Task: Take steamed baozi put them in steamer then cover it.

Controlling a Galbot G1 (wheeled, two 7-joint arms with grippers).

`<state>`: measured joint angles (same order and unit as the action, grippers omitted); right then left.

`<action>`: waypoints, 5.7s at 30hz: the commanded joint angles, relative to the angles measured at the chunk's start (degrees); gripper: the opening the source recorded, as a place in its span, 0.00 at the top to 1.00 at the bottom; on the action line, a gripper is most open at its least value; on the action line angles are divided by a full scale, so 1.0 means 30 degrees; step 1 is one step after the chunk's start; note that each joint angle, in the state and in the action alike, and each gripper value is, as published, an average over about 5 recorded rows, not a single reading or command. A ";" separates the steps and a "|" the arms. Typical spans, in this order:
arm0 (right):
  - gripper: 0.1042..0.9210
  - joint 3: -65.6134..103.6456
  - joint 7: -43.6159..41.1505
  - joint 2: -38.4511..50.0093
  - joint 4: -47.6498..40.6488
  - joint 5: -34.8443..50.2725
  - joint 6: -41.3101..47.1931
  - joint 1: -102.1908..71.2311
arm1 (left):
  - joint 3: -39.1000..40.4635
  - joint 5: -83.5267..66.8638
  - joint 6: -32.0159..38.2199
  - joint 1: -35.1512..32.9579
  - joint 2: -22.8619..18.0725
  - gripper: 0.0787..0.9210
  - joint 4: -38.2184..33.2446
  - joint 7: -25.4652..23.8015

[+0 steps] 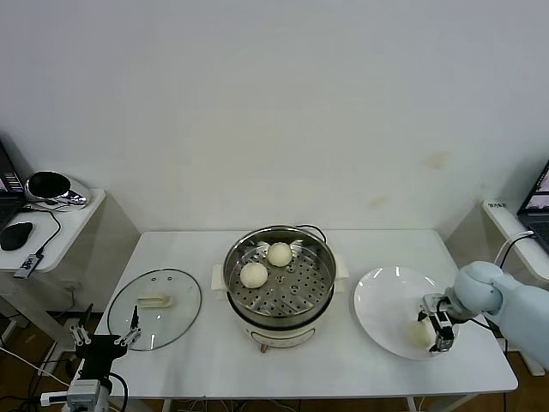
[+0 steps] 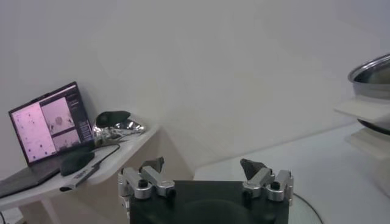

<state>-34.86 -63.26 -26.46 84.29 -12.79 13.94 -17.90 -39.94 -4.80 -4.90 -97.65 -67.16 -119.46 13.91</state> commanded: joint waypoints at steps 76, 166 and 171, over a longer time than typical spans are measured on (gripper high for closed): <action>0.38 -1.4302 0.0011 -1.3858 -0.0486 0.3628 -0.8475 1.5792 | -0.0660 -0.0280 0.0490 0.0179 -0.0325 0.12 0.0009 0.0215; 0.17 0.3777 0.0353 -0.3686 -0.6724 -0.2621 -0.1431 -0.0221 | 0.0061 0.0289 0.0504 0.0496 -0.0012 0.12 0.0709 0.0205; 0.23 0.3719 0.0174 -0.3628 -0.6564 -0.2645 -0.1424 -0.0174 | 0.0062 0.0288 0.0515 0.0481 -0.0016 0.12 0.0688 0.0214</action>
<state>-24.36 -62.80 -36.25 65.69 -20.20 9.81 -17.89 -39.74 -3.95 -3.35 -96.17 -67.22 -117.36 14.55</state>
